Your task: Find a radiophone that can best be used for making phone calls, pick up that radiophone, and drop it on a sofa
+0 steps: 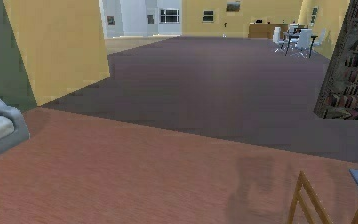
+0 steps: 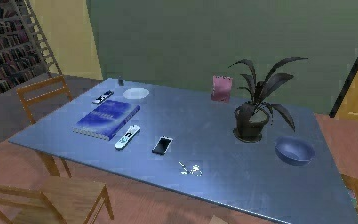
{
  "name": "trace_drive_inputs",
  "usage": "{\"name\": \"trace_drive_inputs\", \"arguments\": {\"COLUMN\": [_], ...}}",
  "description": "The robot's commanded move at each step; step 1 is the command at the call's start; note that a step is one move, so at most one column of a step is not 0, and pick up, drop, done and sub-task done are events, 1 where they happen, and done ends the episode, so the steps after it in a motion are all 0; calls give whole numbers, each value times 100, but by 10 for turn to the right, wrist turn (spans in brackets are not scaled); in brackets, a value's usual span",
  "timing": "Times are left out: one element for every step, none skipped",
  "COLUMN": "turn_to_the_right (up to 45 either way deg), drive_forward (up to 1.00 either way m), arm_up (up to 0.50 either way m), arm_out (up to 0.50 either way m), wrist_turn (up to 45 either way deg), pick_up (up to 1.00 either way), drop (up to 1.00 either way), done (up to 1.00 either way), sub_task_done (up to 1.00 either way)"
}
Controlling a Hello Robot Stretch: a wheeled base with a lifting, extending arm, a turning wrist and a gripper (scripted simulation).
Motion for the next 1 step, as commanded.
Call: {"name": "trace_drive_inputs", "arguments": {"turn_to_the_right": [0], "drive_forward": [0], "arm_up": [0], "arm_out": [50], "wrist_turn": [0], "pick_up": [0], "drop": [0], "done": [0], "sub_task_done": [0]}}
